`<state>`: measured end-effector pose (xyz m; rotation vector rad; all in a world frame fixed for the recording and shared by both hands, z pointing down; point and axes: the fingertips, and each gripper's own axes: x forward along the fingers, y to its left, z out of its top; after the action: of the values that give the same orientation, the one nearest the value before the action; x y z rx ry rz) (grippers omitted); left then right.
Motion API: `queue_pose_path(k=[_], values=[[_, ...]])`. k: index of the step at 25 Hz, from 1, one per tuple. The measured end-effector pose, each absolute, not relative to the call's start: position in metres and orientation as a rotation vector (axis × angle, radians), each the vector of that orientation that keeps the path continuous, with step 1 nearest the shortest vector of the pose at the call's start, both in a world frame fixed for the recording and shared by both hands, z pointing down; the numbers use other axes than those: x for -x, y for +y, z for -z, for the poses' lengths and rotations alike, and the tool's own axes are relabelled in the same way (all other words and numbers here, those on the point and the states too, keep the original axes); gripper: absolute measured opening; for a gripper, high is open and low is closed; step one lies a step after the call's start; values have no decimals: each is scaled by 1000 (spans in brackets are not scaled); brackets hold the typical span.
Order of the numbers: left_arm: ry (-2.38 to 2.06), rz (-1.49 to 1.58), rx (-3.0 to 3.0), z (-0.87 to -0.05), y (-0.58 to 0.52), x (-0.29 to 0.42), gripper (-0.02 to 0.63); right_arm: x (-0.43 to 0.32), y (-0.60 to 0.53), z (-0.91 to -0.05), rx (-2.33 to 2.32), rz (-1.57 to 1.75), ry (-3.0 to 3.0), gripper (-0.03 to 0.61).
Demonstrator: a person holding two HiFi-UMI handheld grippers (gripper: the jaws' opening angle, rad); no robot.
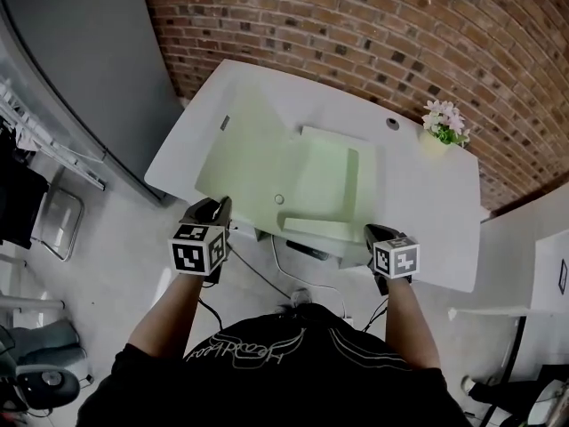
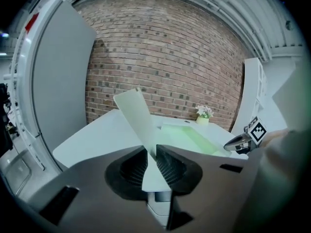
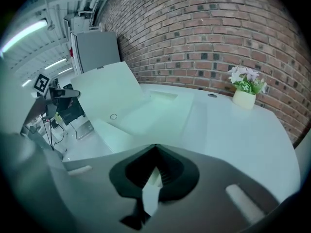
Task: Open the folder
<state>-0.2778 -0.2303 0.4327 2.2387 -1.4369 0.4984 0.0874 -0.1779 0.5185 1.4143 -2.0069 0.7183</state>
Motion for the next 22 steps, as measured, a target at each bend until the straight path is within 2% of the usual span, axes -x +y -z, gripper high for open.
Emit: queue_pose_path(k=[22], values=[[-1366, -497, -1981, -520, -257, 323, 61, -91, -173, -518, -1449, -710, -1999, 1]])
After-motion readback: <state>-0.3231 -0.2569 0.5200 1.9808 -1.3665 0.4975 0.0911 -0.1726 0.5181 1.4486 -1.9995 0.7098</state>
